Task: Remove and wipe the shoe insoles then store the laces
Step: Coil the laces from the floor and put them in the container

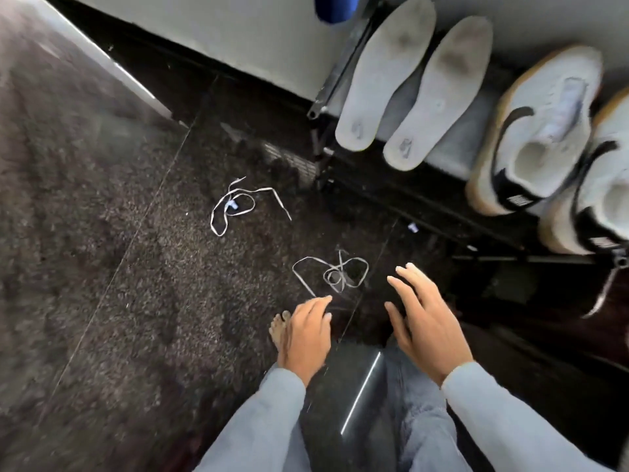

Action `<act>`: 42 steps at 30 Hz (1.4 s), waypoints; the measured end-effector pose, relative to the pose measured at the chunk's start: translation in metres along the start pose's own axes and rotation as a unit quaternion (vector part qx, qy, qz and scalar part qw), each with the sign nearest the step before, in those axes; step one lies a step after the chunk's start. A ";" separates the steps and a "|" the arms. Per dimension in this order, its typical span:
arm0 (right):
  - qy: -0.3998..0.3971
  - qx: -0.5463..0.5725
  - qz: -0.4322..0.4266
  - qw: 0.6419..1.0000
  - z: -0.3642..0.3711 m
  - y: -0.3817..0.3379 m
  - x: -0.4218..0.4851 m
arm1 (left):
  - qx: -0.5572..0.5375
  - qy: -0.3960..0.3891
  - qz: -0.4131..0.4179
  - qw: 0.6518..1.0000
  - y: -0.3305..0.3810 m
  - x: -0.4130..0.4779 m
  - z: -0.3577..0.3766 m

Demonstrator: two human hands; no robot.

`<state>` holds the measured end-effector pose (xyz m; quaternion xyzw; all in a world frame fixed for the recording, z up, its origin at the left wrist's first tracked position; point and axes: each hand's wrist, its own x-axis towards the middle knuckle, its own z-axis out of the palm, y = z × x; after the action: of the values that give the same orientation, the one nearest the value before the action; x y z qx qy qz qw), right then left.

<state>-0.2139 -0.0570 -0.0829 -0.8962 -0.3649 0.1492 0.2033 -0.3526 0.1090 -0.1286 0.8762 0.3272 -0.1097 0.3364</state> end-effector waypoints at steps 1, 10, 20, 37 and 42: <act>-0.018 -0.012 0.000 1.000 0.021 -0.003 0.005 | -0.003 -0.018 -0.028 0.999 -0.019 0.004 0.000; -0.188 0.031 0.075 0.979 0.250 -0.012 0.076 | -0.082 -0.044 -0.172 0.981 -0.180 0.085 0.066; -0.202 0.029 0.106 0.973 0.487 0.069 0.156 | -0.189 -0.012 -0.286 0.939 -0.291 0.188 0.213; -0.194 0.153 0.087 0.965 0.486 0.064 0.191 | -0.240 -0.005 -0.235 0.942 -0.308 0.218 0.208; -0.173 0.243 0.061 0.953 0.386 0.023 0.172 | -0.327 -0.112 -0.163 0.924 -0.270 0.193 0.155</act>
<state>-0.2421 0.1493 -0.4515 -0.8006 -0.2920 0.3982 0.3394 -0.3762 0.2535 -0.4641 0.6339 0.4432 -0.1476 0.6164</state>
